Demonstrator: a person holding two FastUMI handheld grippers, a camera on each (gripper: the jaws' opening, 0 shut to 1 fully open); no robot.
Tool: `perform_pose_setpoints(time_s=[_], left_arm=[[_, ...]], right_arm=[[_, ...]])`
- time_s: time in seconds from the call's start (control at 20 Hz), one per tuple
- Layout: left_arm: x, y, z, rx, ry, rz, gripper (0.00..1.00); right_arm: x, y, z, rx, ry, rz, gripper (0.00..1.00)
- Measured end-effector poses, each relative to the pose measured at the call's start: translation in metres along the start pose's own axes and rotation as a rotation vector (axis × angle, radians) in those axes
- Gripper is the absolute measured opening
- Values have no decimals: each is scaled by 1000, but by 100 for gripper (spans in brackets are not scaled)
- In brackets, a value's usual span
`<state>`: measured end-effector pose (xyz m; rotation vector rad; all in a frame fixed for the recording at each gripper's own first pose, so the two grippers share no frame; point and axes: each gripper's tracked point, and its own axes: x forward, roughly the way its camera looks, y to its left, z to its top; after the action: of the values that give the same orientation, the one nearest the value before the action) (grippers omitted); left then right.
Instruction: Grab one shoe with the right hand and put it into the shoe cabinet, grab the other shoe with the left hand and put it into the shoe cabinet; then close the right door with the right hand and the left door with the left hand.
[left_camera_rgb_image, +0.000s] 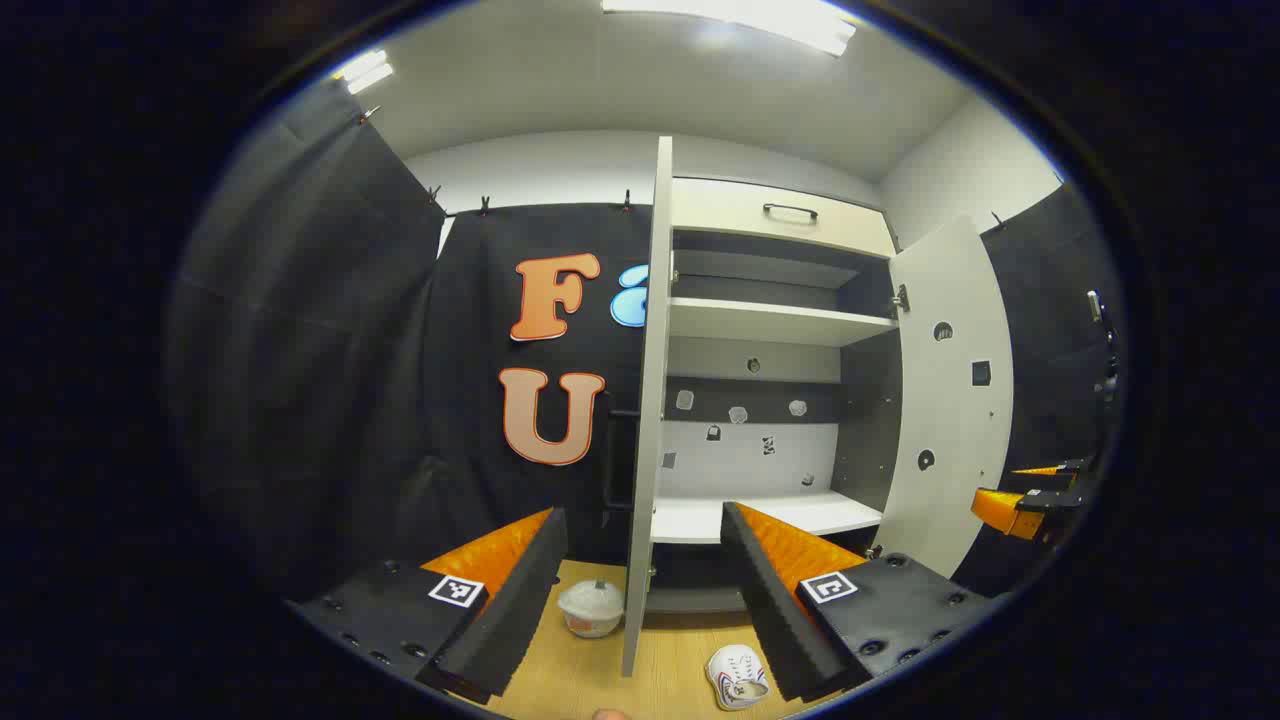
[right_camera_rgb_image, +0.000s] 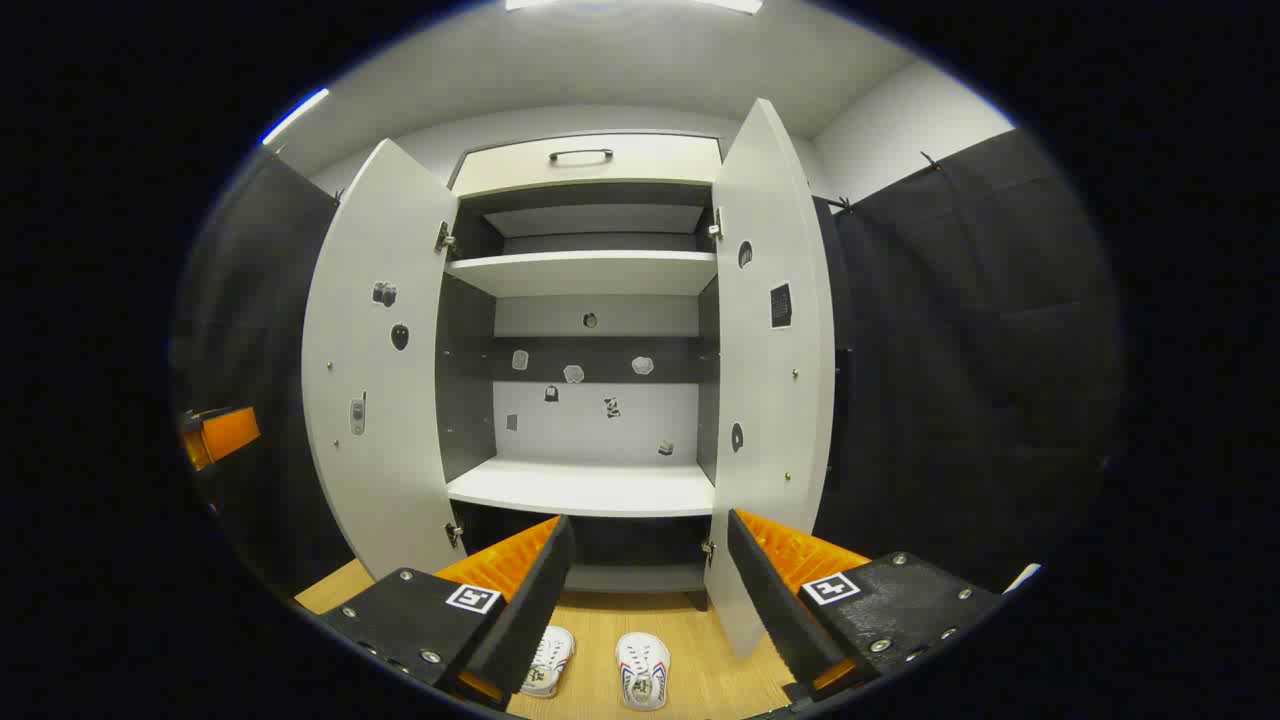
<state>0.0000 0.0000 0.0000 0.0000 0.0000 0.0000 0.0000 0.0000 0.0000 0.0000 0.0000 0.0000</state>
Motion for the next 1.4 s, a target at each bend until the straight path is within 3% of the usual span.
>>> perform_pose_setpoints(time_s=[0.45, 0.6, 0.75, 0.95, 1.4], left_arm=[[3, 12, -16, -6, 55, -10, 98], [5, 19, -13, 1, 39, 4, 98], [14, 12, -22, 6, 65, -11, 98], [22, 2, -25, 22, 86, -27, 99], [19, -11, -1, 49, 29, 25, 99]], right_arm=[[9, 51, -7, 29, 37, 81, 93], [17, 49, 26, -201, -40, 34, 94], [13, 72, 28, -150, -42, 104, 94], [15, 41, 18, -106, -10, 36, 94], [21, -10, 4, -30, 18, 1, 94]])
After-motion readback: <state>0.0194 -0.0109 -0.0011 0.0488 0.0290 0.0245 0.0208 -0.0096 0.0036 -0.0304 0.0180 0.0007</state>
